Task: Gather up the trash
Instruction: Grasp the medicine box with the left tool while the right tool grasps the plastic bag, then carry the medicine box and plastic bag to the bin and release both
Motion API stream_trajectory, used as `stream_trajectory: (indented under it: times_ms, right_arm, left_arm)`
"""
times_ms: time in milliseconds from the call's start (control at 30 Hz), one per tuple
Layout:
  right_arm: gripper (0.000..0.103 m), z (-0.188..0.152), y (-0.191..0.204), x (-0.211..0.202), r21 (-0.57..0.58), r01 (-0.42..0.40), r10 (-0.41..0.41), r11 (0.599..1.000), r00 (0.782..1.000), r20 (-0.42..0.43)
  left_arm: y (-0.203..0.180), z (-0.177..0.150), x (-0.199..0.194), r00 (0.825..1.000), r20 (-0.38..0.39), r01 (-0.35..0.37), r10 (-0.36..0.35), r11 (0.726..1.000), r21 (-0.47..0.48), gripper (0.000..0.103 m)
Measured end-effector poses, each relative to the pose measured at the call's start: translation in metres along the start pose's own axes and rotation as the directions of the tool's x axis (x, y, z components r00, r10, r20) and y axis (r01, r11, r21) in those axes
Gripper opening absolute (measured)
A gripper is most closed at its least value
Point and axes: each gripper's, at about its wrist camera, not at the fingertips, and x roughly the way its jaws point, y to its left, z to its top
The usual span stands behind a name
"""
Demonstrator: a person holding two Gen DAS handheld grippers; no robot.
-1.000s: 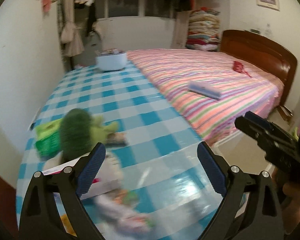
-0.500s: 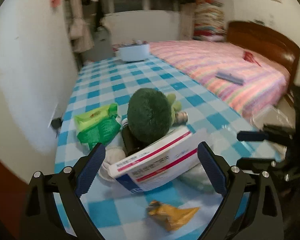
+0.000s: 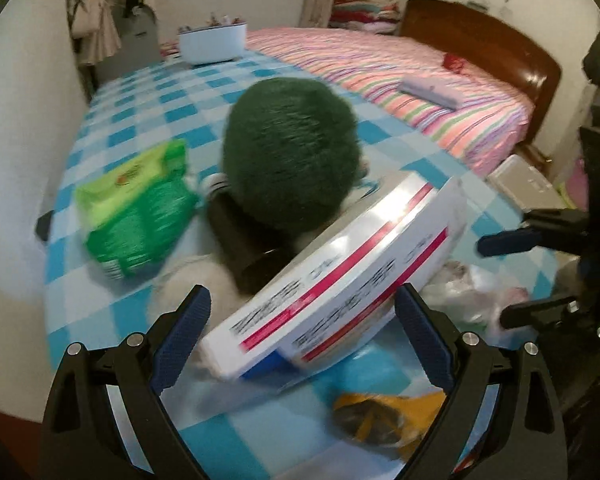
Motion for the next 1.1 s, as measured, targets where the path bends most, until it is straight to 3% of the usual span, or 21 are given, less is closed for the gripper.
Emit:
stream_trajectory:
  times_ms: [167, 233, 267, 300, 433, 467, 500, 800, 1100]
  right_arm:
    - [0.061, -0.002, -0.002, 0.007, 0.006, 0.012, -0.012, 1.000, 0.999, -0.040]
    - [0.059, -0.003, -0.002, 0.010, -0.005, 0.027, -0.028, 1.000, 0.998, -0.053]
    - [0.050, -0.003, -0.002, 0.012, -0.009, 0.021, -0.022, 1.000, 0.998, -0.064]
    - [0.046, -0.003, -0.002, 0.013, -0.012, 0.025, -0.026, 1.000, 0.997, -0.068]
    - [0.037, -0.005, 0.001, 0.011, -0.041, 0.044, -0.046, 0.998, 0.997, -0.060]
    - [0.033, -0.005, 0.001, 0.010, -0.045, 0.047, -0.050, 0.998, 0.997, -0.058]
    - [0.022, -0.006, 0.001, 0.009, -0.048, 0.050, -0.053, 0.998, 0.997, -0.055]
    - [0.021, -0.008, 0.003, -0.004, -0.077, 0.104, -0.105, 0.992, 0.994, -0.006]
    - [0.020, -0.004, -0.008, -0.030, -0.055, 0.151, -0.146, 0.987, 0.986, 0.085]
  left_arm:
    - [-0.014, 0.000, -0.002, 0.994, 0.029, 0.107, -0.107, 0.994, -0.006, 0.088]
    - [-0.018, -0.001, -0.002, 0.992, 0.029, 0.123, -0.123, 0.992, -0.002, 0.067]
    - [-0.021, -0.002, -0.001, 0.991, 0.018, 0.132, -0.131, 0.991, -0.004, 0.051]
    - [-0.021, -0.003, 0.001, 0.991, 0.012, 0.130, -0.130, 0.991, -0.007, 0.048]
    - [-0.021, -0.005, 0.001, 0.991, 0.027, 0.132, -0.131, 0.991, -0.034, 0.048]
    - [-0.020, -0.004, 0.001, 0.990, 0.031, 0.136, -0.134, 0.990, -0.049, 0.047]
    - [-0.018, -0.003, 0.002, 0.990, 0.034, 0.137, -0.135, 0.989, -0.060, 0.047]
    - [-0.037, 0.007, -0.002, 0.994, 0.099, 0.061, -0.055, 0.997, -0.057, 0.045]
    - [-0.047, 0.022, -0.021, 0.976, 0.217, 0.037, -0.020, 0.996, -0.075, 0.045]
